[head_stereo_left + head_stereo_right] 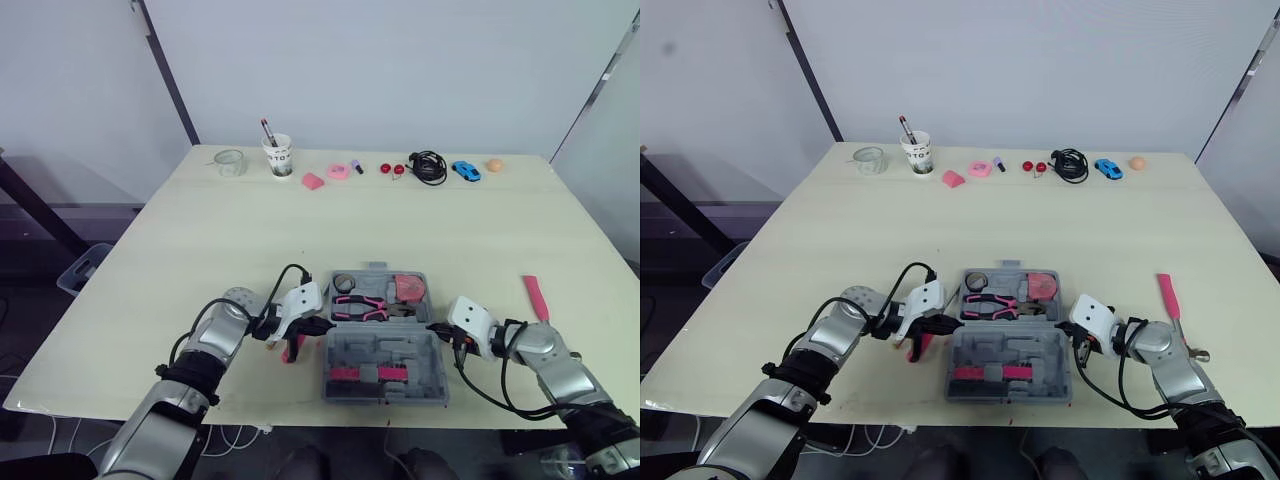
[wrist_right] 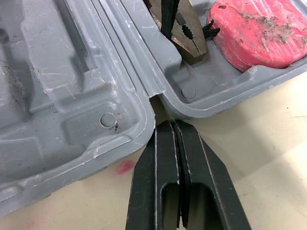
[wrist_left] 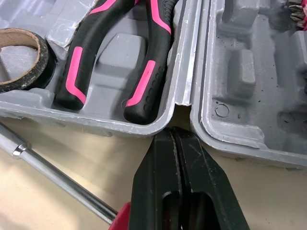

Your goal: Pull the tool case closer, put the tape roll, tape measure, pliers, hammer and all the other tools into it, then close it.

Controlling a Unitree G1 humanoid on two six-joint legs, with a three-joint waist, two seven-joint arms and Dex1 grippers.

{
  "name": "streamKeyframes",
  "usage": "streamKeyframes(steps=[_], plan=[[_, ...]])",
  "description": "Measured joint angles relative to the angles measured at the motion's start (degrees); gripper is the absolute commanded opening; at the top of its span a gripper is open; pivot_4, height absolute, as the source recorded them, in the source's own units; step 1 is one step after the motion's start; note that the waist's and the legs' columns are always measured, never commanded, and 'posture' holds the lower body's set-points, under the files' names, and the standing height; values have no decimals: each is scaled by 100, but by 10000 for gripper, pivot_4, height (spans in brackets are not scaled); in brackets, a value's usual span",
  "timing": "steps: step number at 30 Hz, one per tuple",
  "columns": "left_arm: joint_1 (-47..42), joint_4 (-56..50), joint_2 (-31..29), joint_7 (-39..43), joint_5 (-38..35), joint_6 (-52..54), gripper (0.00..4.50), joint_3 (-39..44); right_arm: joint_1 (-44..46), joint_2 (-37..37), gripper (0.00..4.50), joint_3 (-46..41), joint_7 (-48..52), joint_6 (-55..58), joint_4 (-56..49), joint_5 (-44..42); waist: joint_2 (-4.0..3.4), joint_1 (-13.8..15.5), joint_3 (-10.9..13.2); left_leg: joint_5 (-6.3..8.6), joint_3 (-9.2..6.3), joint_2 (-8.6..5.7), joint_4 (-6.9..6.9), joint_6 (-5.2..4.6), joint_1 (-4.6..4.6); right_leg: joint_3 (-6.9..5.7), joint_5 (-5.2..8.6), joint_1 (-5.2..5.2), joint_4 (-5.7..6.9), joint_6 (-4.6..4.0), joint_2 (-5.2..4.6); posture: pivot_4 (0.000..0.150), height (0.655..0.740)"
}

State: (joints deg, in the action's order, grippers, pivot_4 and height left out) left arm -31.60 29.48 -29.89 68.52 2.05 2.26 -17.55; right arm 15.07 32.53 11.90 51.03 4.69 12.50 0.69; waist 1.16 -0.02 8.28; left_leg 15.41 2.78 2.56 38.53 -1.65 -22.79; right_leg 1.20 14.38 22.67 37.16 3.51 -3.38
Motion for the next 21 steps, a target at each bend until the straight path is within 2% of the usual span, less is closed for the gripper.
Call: streamKeyframes(steps=[21], plan=[[44, -16, 4, -2, 9, -20, 0, 45, -3, 41, 259, 5, 183, 130, -92, 31, 0, -10, 0, 0, 0, 0, 0, 0, 0, 0, 0, 0, 0, 0, 0, 1500, 7400]])
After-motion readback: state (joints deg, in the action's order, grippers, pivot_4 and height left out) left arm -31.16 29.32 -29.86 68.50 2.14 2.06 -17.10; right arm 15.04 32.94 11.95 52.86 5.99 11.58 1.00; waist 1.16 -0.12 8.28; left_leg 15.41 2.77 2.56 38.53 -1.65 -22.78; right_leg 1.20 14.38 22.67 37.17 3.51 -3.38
